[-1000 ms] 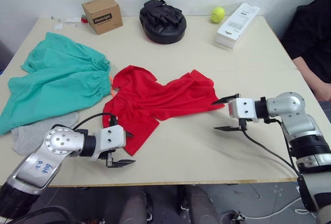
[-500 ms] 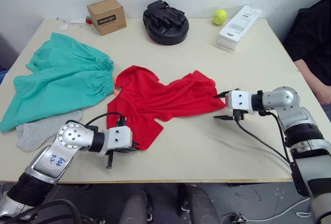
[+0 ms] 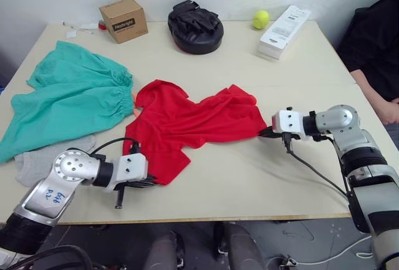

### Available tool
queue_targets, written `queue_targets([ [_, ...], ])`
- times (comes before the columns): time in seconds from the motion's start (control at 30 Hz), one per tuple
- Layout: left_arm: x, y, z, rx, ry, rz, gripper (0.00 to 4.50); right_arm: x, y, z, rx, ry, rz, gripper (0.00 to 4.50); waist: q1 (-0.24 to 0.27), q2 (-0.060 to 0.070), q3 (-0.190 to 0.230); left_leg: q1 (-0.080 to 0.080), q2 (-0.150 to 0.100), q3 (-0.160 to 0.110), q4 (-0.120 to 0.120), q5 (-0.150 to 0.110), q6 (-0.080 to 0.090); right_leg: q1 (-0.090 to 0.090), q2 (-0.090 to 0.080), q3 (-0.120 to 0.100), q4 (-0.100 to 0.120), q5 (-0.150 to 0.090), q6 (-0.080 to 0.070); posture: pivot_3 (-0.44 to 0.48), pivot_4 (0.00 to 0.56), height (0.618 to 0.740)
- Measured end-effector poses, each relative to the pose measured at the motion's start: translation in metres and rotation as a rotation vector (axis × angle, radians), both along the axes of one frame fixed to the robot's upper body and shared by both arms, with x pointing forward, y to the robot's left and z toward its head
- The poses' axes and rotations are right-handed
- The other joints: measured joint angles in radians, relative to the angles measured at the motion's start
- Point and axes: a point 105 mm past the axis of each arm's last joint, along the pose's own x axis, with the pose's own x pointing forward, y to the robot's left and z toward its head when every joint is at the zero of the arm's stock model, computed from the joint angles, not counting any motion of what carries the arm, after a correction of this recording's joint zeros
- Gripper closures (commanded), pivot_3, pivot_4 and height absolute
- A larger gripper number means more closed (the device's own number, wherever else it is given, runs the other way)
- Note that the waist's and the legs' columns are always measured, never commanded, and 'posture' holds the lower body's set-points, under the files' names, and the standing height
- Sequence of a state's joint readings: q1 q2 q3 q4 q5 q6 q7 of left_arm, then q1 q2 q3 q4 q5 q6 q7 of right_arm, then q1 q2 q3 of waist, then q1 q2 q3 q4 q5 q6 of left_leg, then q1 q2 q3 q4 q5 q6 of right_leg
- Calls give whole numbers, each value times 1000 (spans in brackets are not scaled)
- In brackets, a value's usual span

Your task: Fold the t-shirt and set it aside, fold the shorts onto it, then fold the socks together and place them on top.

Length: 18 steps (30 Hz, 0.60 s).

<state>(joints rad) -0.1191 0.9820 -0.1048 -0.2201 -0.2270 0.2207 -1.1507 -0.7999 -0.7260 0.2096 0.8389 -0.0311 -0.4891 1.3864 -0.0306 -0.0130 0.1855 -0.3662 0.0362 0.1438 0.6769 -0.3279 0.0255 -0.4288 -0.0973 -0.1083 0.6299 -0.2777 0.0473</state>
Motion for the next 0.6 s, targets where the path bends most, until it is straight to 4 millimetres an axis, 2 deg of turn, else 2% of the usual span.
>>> queue_targets([
  [0.1,-11,13,-1,6,60,19,4500,-19,-5,-4,5,76,39,4469,1,0,0,-1,0,0,0,-1,0,0,0,0,-1,0,0,0,150,740],
  [0.2,-23,21,-2,1,135,33,4500,-48,-9,-10,14,184,65,4469,3,1,1,-2,1,-1,0,-1,1,0,0,-1,-2,0,0,0,150,740],
  [0.37,-53,40,-6,60,277,28,4500,-107,-16,-14,-34,362,111,4469,6,5,3,-2,1,-2,0,-4,0,-1,-1,-1,-3,-1,-1,0,150,740],
  [0.5,-62,41,-7,80,289,12,4500,-151,-12,-21,-23,513,144,4469,7,5,3,-2,1,-2,-1,-6,1,-1,-1,-1,-3,-1,-1,0,150,740],
  [0.6,-61,41,-10,89,267,19,4500,-166,-10,-28,-9,564,143,4469,8,5,3,-2,1,-2,-1,-7,1,-1,-1,-1,-3,-1,-1,0,150,740],
])
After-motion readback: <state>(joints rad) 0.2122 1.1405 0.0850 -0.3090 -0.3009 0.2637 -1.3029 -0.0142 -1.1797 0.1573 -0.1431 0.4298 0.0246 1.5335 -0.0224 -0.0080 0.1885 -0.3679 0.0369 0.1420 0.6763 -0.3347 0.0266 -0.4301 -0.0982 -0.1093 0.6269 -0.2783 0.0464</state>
